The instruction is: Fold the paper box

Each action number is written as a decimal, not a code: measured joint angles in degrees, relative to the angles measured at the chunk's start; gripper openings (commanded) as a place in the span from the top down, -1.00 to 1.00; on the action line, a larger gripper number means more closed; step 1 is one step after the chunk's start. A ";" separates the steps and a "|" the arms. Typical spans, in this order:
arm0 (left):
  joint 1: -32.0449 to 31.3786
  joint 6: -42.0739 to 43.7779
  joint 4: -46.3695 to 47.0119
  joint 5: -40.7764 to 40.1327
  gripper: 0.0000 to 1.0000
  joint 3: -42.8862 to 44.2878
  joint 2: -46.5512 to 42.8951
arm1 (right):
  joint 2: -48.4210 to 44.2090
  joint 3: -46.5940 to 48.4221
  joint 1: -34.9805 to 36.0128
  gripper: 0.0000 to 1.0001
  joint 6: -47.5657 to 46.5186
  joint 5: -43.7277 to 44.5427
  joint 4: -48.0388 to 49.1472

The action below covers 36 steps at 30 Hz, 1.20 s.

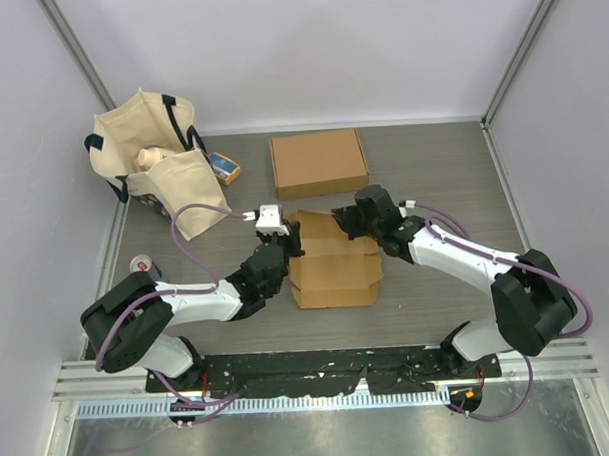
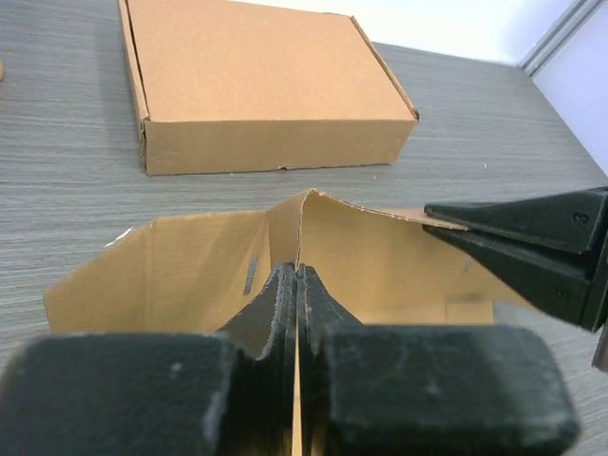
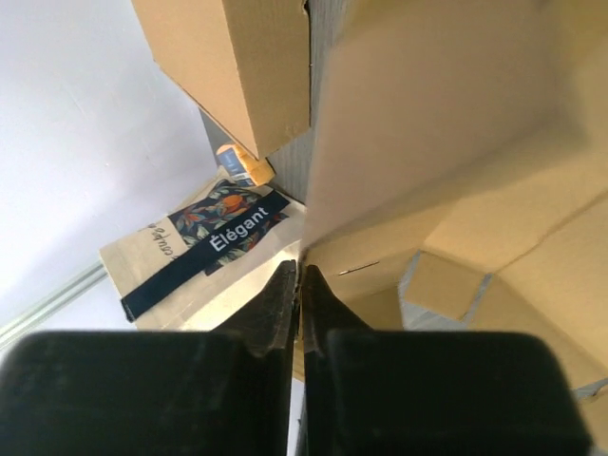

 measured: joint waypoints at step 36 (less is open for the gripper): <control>3.98 -22.01 -35.34 25.77 1.00 1.92 -1.46 | -4.94 -21.24 -1.38 0.97 -8.63 2.84 30.60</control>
